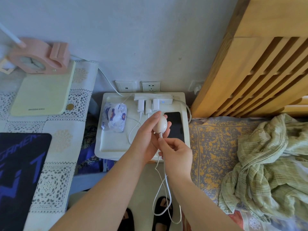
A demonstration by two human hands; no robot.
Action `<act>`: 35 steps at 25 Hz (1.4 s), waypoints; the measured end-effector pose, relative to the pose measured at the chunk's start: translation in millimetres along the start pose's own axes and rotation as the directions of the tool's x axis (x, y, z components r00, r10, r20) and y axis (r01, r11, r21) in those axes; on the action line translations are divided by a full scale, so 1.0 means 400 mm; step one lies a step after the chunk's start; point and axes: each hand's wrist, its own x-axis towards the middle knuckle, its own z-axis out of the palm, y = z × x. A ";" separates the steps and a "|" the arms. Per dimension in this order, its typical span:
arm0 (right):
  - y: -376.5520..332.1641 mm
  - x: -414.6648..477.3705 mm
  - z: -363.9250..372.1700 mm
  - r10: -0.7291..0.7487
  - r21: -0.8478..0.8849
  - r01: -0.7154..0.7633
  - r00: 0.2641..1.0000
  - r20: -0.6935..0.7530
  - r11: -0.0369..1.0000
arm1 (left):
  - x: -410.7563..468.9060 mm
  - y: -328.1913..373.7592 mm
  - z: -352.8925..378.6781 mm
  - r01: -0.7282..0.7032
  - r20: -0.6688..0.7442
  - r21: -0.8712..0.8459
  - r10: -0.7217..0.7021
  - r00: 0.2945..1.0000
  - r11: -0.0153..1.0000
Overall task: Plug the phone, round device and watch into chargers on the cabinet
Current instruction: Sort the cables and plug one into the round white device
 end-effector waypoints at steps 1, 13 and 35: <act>0.006 0.011 -0.001 0.011 -0.005 -0.011 1.000 0.000 1.000 | 0.009 -0.003 -0.002 -0.006 -0.026 0.025 0.007 1.000 1.000; 0.096 0.215 -0.006 0.410 0.073 -0.408 0.912 -0.008 0.910 | 0.146 -0.004 -0.101 0.037 -0.283 0.298 0.051 0.958 0.954; 0.140 0.290 0.112 0.059 -0.286 -0.077 0.996 -0.073 0.955 | 0.149 0.049 -0.229 0.194 -0.617 0.421 0.122 0.778 0.886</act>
